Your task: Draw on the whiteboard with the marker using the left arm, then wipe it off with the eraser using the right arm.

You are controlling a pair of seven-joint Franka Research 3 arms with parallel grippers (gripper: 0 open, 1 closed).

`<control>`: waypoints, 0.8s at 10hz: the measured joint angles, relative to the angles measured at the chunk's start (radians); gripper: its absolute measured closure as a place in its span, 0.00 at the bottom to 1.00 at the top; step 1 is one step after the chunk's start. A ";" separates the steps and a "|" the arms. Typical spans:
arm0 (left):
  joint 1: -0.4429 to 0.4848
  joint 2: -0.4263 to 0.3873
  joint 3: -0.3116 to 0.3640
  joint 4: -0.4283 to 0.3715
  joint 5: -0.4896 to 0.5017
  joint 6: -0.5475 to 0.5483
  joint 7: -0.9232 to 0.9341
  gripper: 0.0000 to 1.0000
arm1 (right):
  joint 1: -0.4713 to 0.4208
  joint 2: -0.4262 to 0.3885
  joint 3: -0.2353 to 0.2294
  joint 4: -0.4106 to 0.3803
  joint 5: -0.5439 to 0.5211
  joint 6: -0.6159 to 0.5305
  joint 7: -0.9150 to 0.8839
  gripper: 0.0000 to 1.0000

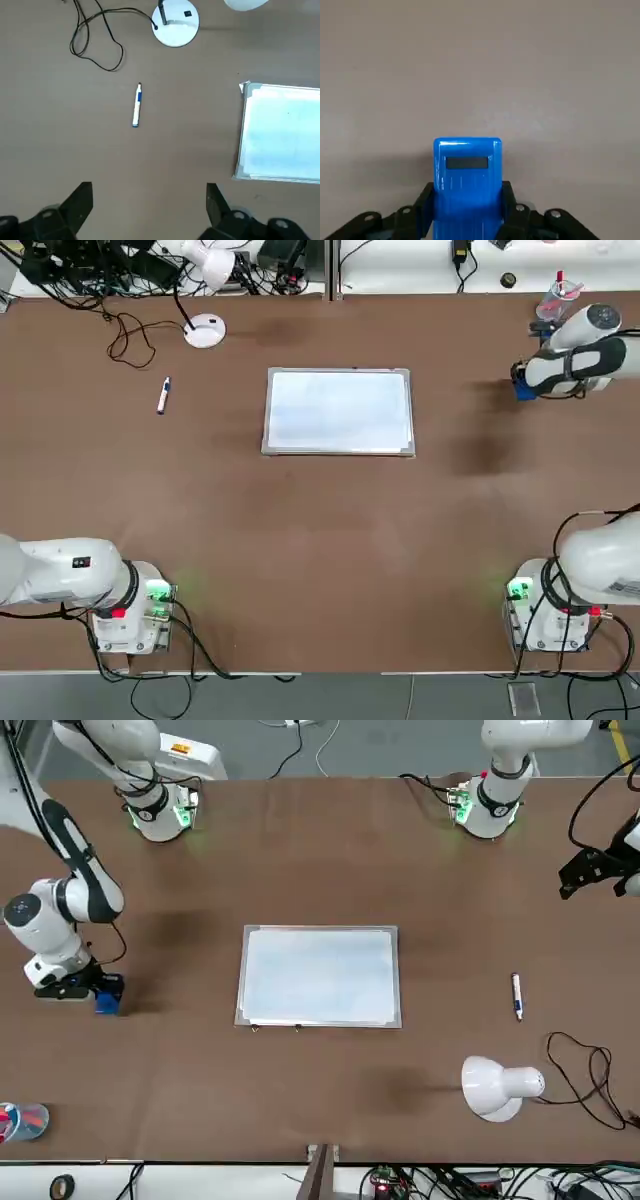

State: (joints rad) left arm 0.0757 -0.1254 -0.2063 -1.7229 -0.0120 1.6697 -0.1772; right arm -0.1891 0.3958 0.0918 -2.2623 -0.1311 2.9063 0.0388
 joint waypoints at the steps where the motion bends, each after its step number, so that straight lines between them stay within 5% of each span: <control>1: 0.000 0.000 0.000 0.000 0.000 -0.004 0.000 0.00 | 0.000 0.010 -0.002 0.000 0.000 0.009 0.000 0.44; 4: 0.000 0.000 -0.001 0.000 0.000 -0.007 0.000 0.00 | 0.000 0.015 -0.004 0.000 0.001 0.010 0.016 0.44; 8: -0.001 0.000 -0.002 0.000 0.000 -0.008 0.000 0.00 | 0.001 0.015 -0.004 0.001 0.001 0.013 0.052 0.27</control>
State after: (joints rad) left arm 0.0751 -0.1253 -0.2080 -1.7227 -0.0119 1.6617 -0.1772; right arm -0.1881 0.4105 0.0878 -2.2617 -0.1298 2.9191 0.0907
